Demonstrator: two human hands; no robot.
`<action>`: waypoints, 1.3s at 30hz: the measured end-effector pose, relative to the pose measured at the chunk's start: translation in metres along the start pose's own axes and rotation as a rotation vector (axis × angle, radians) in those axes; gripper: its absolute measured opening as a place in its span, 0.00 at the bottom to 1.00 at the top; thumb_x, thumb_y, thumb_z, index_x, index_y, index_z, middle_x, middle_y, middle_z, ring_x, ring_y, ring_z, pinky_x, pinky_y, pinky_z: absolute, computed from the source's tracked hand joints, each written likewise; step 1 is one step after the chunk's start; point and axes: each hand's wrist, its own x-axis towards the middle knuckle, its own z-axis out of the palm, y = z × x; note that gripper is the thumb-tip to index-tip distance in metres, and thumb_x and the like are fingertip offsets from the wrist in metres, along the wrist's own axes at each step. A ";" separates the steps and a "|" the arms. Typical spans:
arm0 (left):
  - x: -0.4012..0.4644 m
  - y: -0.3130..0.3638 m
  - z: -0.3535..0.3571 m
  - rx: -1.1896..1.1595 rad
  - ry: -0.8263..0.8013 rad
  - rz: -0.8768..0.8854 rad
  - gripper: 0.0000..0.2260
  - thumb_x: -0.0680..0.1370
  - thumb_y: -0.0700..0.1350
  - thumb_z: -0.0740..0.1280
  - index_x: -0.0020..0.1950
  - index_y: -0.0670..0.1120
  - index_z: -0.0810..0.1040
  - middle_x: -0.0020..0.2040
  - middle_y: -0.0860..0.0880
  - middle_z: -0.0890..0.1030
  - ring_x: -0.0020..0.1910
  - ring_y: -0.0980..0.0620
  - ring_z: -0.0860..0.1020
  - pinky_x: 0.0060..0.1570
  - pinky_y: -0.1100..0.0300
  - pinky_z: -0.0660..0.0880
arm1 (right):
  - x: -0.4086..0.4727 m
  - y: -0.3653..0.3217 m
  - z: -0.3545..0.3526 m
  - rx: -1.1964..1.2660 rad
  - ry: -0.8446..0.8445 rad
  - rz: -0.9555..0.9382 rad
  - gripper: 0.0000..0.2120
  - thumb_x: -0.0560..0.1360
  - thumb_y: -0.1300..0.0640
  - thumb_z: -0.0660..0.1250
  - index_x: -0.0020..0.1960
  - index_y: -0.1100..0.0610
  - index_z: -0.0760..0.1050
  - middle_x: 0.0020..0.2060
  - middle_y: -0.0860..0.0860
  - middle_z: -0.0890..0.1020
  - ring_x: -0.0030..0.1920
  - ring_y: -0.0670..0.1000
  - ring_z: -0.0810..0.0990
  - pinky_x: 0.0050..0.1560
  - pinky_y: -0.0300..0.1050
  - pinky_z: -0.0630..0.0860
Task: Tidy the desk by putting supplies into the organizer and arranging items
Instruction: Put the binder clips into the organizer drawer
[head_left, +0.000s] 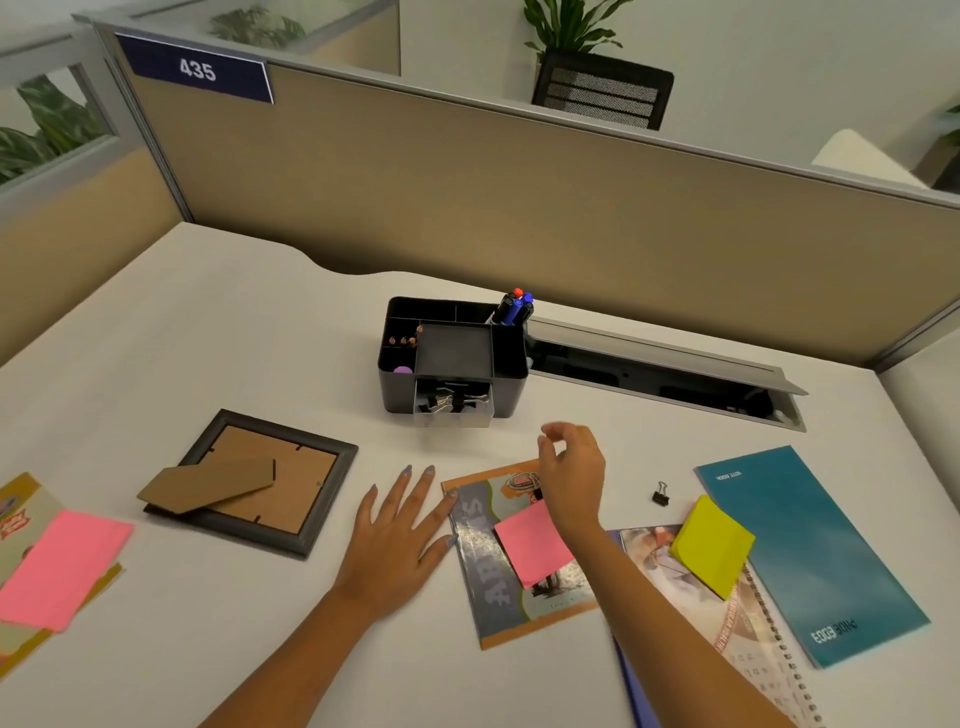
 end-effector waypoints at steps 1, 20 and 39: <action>0.000 0.000 0.000 0.005 0.001 -0.004 0.25 0.80 0.62 0.46 0.76 0.56 0.53 0.77 0.49 0.55 0.76 0.46 0.54 0.68 0.43 0.52 | -0.004 0.010 -0.001 -0.021 -0.066 0.021 0.08 0.76 0.59 0.63 0.53 0.56 0.78 0.51 0.53 0.78 0.46 0.51 0.78 0.46 0.41 0.73; 0.010 0.014 -0.008 -0.398 0.027 -0.179 0.30 0.74 0.65 0.40 0.74 0.57 0.60 0.75 0.57 0.56 0.75 0.55 0.51 0.70 0.49 0.47 | -0.011 0.041 -0.017 -0.180 -0.290 -0.014 0.11 0.73 0.58 0.65 0.55 0.59 0.76 0.50 0.54 0.79 0.46 0.52 0.77 0.43 0.40 0.70; 0.032 0.083 -0.036 -1.340 0.074 -0.539 0.04 0.79 0.40 0.63 0.48 0.43 0.77 0.39 0.44 0.83 0.36 0.48 0.82 0.36 0.62 0.78 | -0.082 0.054 -0.027 -0.292 -0.460 -0.062 0.33 0.74 0.42 0.50 0.74 0.59 0.56 0.73 0.56 0.60 0.73 0.57 0.58 0.71 0.53 0.60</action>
